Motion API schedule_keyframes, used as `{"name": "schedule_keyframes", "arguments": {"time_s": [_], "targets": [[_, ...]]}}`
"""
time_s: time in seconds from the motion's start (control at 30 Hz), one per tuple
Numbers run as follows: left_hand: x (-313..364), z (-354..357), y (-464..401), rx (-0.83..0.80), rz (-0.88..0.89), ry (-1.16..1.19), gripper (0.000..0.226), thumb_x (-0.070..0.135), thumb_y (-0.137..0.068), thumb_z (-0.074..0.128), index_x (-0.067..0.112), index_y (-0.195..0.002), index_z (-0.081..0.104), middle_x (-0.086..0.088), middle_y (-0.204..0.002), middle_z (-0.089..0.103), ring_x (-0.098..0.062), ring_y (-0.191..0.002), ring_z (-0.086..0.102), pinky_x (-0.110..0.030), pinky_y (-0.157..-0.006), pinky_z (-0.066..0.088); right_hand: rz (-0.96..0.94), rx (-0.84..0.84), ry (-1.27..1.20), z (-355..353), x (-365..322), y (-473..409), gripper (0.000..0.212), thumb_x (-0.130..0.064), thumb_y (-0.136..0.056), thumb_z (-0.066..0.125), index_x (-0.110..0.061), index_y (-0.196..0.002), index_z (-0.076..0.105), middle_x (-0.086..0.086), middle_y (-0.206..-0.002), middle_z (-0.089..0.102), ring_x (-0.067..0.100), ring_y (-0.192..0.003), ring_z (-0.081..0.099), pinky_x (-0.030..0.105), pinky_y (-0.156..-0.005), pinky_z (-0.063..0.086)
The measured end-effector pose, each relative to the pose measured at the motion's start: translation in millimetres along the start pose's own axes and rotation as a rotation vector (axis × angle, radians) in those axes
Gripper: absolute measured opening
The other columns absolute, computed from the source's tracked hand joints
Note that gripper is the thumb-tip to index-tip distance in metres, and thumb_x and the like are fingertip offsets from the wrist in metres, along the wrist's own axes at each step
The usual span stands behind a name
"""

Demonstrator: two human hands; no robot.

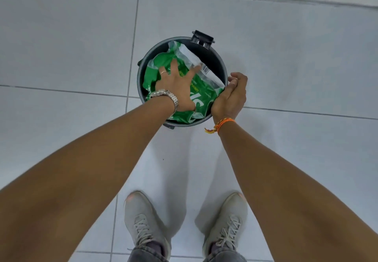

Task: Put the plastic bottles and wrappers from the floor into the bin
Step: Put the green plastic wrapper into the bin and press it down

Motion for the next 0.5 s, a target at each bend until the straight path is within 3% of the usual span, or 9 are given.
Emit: {"name": "schedule_keyframes", "arguments": {"time_s": [0.13, 0.3, 0.5], "targets": [[1, 23, -11, 0.058, -0.049, -0.015, 0.12, 0.055, -0.06, 0.089, 0.059, -0.15, 0.01, -0.015, -0.164, 0.003, -0.057, -0.142, 0.023, -0.05, -0.074, 0.059, 0.001, -0.029, 0.046, 2, 2, -1, 0.03, -0.026, -0.107, 0.027, -0.023, -0.12, 0.054, -0.001, -0.102, 0.068, 0.024, -0.096, 0.064, 0.033, -0.074, 0.05], [-4, 37, -22, 0.076, -0.09, -0.051, 0.115, 0.053, -0.064, 0.09, 0.056, -0.149, 0.013, -0.016, -0.165, -0.001, -0.058, -0.143, 0.024, -0.047, -0.072, 0.059, -0.002, -0.034, 0.082, 2, 2, -1, 0.029, -0.027, -0.108, 0.026, -0.024, -0.121, 0.052, -0.003, -0.094, 0.063, 0.023, -0.095, 0.061, 0.017, -0.065, 0.035], [-2, 48, -26, 0.06, -0.148, -0.014, 0.109, 0.032, -0.072, 0.089, 0.051, -0.151, 0.016, -0.016, -0.166, -0.007, -0.056, -0.146, 0.02, -0.044, -0.08, 0.059, 0.013, -0.034, 0.129, 1, 3, 0, 0.029, -0.029, -0.106, 0.025, -0.026, -0.12, 0.05, -0.002, -0.095, 0.061, 0.027, -0.1, 0.059, 0.031, -0.072, 0.04]]}}
Point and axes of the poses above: each hand's wrist, its own y-axis away from the middle knuckle, its own z-axis out of the palm, x = y × z, the point moved 2 cm from there along -y, towards the middle knuckle
